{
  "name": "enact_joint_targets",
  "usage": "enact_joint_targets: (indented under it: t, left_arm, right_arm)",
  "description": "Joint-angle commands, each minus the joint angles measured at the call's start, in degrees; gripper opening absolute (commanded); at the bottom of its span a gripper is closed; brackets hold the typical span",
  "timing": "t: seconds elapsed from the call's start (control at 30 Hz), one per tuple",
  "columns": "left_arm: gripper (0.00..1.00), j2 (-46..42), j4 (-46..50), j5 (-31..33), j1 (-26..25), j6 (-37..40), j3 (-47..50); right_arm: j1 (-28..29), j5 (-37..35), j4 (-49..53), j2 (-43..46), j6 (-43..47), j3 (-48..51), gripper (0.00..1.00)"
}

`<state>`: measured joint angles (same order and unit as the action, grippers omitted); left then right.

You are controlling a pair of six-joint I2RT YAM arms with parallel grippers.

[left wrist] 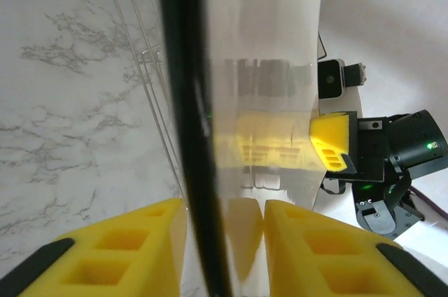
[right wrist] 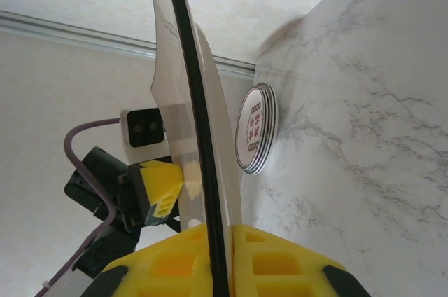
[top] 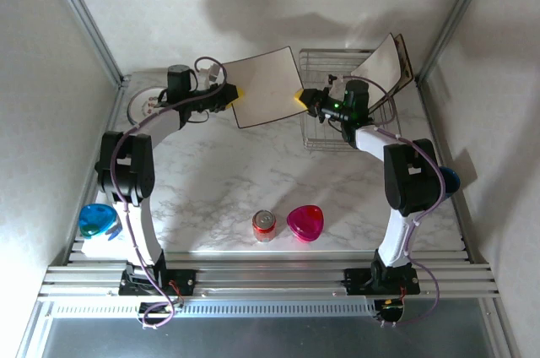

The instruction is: Unload the plates from the dish rack

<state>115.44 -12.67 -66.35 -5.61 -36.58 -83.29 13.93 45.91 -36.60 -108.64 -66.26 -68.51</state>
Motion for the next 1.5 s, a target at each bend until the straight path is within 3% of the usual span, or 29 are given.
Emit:
enact_joint_targets:
  t: [0.0, 0.17, 0.27, 0.37, 0.4, 0.5, 0.63, 0.83, 1.1, 1.33, 1.47]
  left_arm:
    - [0.28, 0.4, -3.2, -0.9, -0.4, -0.5, 0.2]
    - [0.15, 0.4, -3.0, -0.8, -0.2, -0.6, -0.2]
    - [0.01, 0.4, -2.9, -0.7, -0.3, -0.6, -0.3]
    - [0.00, 0.2, -2.9, -0.6, -0.2, -0.6, -0.1]
    - [0.00, 0.1, -3.0, -0.6, -0.2, -0.6, 0.0]
    - [0.00, -0.2, -3.6, -0.4, -0.2, -0.9, 0.4]
    - [0.00, -1.0, -6.3, -0.2, 0.3, -2.9, 1.4]
    - [0.00, -2.4, -9.2, -0.6, 1.2, -5.1, 1.6]
    - [0.00, -6.0, -10.3, 0.3, 2.8, -6.8, 1.5]
    - [0.00, -9.6, -13.4, 2.6, 4.4, -9.2, 3.3]
    - [0.00, -11.8, -18.2, 9.2, 4.7, -12.6, 6.7]
  right_arm:
    - [0.7, 1.5, -9.5, 1.4, 0.2, -3.9, 0.00]
    - [0.7, 1.6, -9.1, 1.8, 0.4, -3.7, 0.00]
    - [0.8, 1.8, -8.9, 1.8, 0.4, -3.9, 0.00]
    - [0.8, 2.0, -8.6, 1.4, 0.4, -3.9, 0.00]
    - [0.7, 2.0, -8.6, 1.3, 0.3, -3.9, 0.04]
    - [0.8, 1.9, -8.0, 0.8, 0.3, -4.0, 0.36]
    - [0.8, 1.5, -6.6, 0.7, 1.0, -4.4, 0.70]
    - [0.8, 0.1, 0.2, 1.5, 4.9, -5.3, 0.98]
    - [-0.3, -8.9, 28.9, 6.6, 20.8, -10.7, 0.99]
    - [-1.0, -28.4, 64.6, 9.4, 41.8, -25.8, 0.99]
    - [-1.5, -40.0, 78.9, 8.4, 50.7, -34.8, 0.99]
